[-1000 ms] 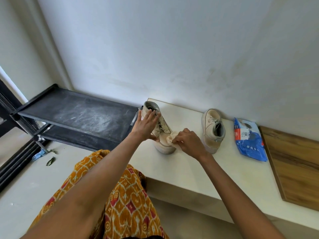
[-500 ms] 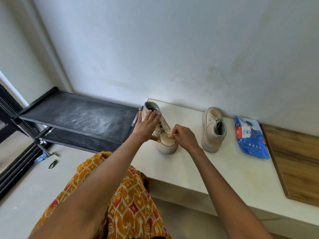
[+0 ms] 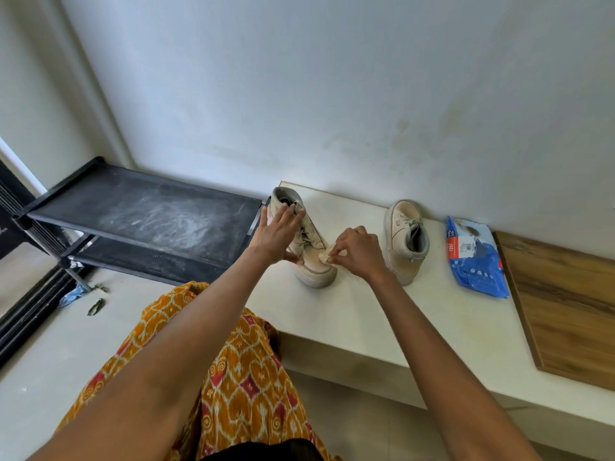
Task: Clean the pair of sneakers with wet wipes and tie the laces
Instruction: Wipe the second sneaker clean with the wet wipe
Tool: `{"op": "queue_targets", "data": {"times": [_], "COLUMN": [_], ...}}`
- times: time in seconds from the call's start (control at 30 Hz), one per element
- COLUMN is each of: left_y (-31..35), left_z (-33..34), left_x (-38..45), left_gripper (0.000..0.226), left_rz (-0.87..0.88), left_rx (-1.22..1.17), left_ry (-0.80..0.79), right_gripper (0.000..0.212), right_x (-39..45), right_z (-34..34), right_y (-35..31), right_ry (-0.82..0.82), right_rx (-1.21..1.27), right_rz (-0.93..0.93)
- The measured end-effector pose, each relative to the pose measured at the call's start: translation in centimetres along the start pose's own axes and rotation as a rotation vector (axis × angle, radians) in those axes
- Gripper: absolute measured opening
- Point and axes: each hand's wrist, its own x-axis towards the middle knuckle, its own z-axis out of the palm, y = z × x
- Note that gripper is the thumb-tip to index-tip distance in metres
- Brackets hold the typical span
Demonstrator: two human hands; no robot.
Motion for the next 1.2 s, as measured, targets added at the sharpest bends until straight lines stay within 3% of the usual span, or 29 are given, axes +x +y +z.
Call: {"op": "queue_targets", "data": {"times": [0.1, 0.27, 0.37, 0.5, 0.8, 0.93, 1.03, 1.2], "left_y": [0.0, 0.0, 0.0, 0.1, -0.1, -0.4, -1.2, -2.1], "left_z": [0.1, 0.3, 0.2, 0.1, 0.2, 0.4, 0.4, 0.3], "left_x": [0.0, 0.1, 0.0, 0.0, 0.0, 0.1, 0.4, 0.6], "left_gripper": [0.115, 0.115, 0.115, 0.114, 0.115, 0.115, 0.114, 0.113], "left_rz": [-0.013, -0.011, -0.011, -0.016, -0.003, 0.017, 0.049, 0.098], "left_rx": [0.037, 0.044, 0.038, 0.047, 0.027, -0.015, -0.015, 0.001], "left_ry": [0.005, 0.021, 0.020, 0.013, 0.029, 0.024, -0.011, -0.043], "right_gripper": [0.019, 0.020, 0.022, 0.023, 0.025, 0.021, 0.019, 0.015], "right_x": [0.7, -1.3, -1.5, 0.9, -0.9, 0.8, 1.4, -1.1], "right_z": [1.6, 2.2, 2.0, 2.2, 0.7, 0.7, 2.5, 4.0], "right_y": [-2.3, -1.6, -0.8, -2.4, -0.1, -2.3, -4.8, -3.4], "right_ry": [0.108, 0.090, 0.122, 0.165, -0.076, 0.111, 0.073, 0.241], "right_rx": [0.075, 0.220, 0.066, -0.057, 0.222, 0.299, 0.301, -0.027], "right_rz": [-0.007, -0.010, -0.032, 0.069, -0.026, 0.014, -0.105, -0.387]}}
